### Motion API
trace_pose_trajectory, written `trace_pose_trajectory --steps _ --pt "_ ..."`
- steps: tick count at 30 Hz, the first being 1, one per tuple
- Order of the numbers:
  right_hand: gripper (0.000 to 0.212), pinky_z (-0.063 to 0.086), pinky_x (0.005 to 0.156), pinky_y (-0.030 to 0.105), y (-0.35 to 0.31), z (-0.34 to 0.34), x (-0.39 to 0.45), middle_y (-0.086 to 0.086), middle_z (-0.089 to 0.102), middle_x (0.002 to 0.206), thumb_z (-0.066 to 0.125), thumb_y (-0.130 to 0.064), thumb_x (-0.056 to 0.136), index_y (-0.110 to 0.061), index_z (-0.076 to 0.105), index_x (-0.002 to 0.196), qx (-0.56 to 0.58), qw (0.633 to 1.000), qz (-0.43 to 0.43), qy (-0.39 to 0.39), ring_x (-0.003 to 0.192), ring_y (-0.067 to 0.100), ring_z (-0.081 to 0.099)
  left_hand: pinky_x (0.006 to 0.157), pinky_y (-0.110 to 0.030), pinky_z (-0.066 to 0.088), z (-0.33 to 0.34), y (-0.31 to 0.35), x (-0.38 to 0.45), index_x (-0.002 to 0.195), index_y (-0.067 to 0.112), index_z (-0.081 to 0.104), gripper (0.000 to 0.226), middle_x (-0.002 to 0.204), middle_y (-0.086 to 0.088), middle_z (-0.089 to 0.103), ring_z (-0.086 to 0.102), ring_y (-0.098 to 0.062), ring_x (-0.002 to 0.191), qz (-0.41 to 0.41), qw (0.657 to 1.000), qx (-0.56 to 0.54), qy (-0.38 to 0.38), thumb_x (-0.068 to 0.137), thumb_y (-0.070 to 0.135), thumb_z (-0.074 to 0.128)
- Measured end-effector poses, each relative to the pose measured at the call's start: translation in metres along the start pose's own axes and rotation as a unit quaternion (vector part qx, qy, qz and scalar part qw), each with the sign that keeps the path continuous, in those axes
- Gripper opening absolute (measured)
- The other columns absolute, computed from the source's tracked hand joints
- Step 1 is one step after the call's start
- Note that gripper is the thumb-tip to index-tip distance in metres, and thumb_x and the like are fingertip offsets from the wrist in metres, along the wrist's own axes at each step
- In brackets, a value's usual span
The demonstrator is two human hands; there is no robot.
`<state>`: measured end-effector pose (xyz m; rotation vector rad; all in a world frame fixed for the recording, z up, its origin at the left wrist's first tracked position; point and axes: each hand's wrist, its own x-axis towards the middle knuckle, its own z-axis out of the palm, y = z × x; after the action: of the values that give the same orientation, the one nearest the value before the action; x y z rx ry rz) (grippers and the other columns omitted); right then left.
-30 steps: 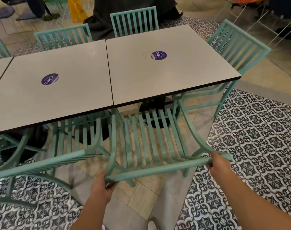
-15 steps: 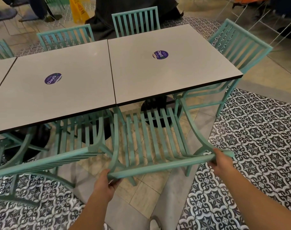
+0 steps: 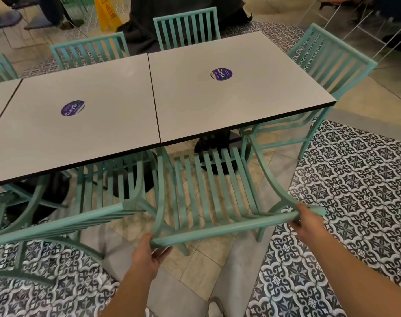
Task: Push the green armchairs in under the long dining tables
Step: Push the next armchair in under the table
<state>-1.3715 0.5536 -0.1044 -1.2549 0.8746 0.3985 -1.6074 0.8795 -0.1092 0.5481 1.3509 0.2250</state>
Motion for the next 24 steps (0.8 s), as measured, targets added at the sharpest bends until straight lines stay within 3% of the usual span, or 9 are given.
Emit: trace_pose_trajectory --steps 14,17,20,24 --pt "0.046 0.052 0.078 0.036 0.002 0.000 0.006 0.019 0.056 0.128 0.063 -0.018 0.092 -0.002 0.047 0.131 -0.014 1.000 0.000 0.006 0.114 0.032 0.057 0.051 -0.043 0.059 -0.004 -0.001 0.005 0.131 0.004 0.048 0.041 0.129 -0.024 0.056 0.060 -0.040 0.113 0.004 1.000 -0.002 0.007 0.094 0.017 0.060" --pt "0.043 0.052 0.080 0.037 0.001 -0.003 0.001 0.018 0.057 0.126 0.059 -0.024 0.094 -0.004 0.048 0.131 -0.022 1.000 -0.006 -0.013 0.111 0.032 0.059 0.066 -0.047 0.059 -0.007 -0.003 0.006 0.131 0.005 0.050 0.044 0.128 -0.022 0.057 0.060 -0.038 0.110 0.011 1.000 -0.003 -0.014 0.094 0.027 0.061" --pt "0.054 0.052 0.083 0.044 0.009 -0.012 -0.006 0.018 0.055 0.131 0.043 -0.050 0.097 -0.011 0.046 0.135 -0.035 0.999 -0.032 -0.019 0.110 0.033 0.059 0.092 -0.056 0.048 -0.017 -0.010 0.003 0.130 0.011 0.052 0.054 0.121 -0.016 0.056 0.055 -0.037 0.113 0.008 0.998 -0.063 -0.025 0.092 0.050 0.057" --pt "0.065 0.043 0.101 0.050 0.033 -0.046 -0.012 0.019 0.040 0.146 0.025 -0.060 0.098 -0.019 0.028 0.149 -0.038 0.999 -0.021 0.024 0.119 0.036 0.052 0.103 -0.059 0.039 -0.041 -0.025 0.000 0.127 0.013 0.044 0.062 0.127 -0.016 0.051 0.051 -0.039 0.117 -0.014 0.994 -0.111 0.014 0.090 0.063 0.049"
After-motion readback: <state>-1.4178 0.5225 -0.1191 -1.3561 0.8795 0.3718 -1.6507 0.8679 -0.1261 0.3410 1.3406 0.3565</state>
